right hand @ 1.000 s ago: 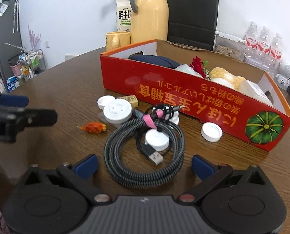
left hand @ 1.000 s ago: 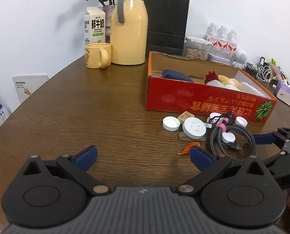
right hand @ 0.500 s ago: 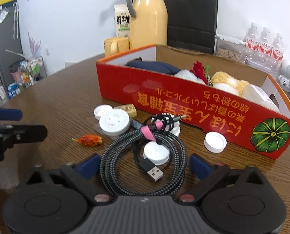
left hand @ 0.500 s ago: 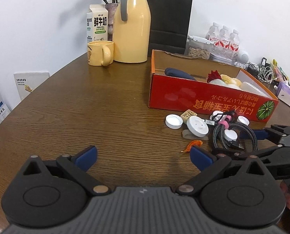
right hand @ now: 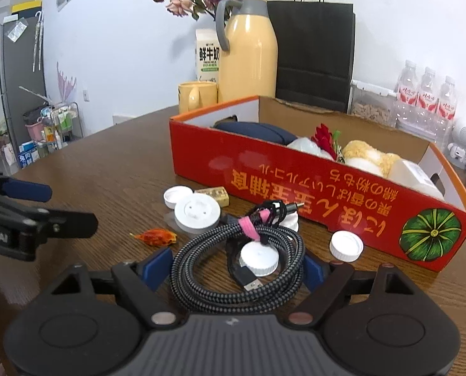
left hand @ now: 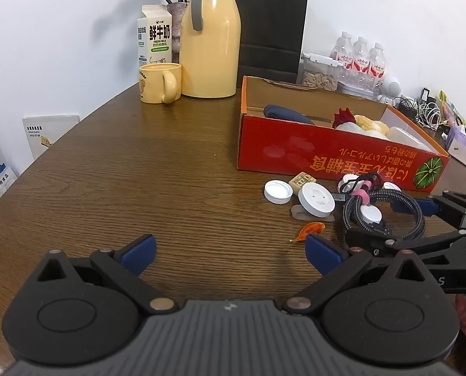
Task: Organize objects
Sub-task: 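Move both grippers back toward the braided cable and white caps, then grasp the round white lid with the left gripper while the right gripper grasps the braided cable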
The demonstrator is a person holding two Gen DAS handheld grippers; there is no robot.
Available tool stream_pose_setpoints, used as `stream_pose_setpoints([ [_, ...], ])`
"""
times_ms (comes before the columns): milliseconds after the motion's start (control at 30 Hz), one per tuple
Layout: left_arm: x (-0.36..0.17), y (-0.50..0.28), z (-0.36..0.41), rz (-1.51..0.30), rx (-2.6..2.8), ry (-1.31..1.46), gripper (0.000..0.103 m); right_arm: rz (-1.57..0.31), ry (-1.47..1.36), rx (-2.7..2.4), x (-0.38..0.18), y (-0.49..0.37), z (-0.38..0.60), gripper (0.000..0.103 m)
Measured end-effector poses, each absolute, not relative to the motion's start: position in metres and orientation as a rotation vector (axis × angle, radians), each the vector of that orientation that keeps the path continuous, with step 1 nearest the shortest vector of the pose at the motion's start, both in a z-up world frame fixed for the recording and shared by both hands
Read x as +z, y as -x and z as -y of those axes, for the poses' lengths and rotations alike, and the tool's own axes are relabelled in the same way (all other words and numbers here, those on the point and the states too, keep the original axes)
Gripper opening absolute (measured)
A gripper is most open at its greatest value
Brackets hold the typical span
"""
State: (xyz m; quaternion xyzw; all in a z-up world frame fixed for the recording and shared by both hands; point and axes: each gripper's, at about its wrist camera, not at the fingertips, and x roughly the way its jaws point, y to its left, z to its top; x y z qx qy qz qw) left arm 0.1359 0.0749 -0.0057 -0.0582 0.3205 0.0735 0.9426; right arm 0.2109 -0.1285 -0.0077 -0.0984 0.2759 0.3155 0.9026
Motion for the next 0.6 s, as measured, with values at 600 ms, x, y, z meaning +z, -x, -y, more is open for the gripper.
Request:
stream_pose_setpoints([
  [600, -0.006, -0.154, -0.054, -0.670, 0.141, 0.090, 0.103, -0.445, 0.116, 0.642, 0.003, -0.199, 0.155, 0.082],
])
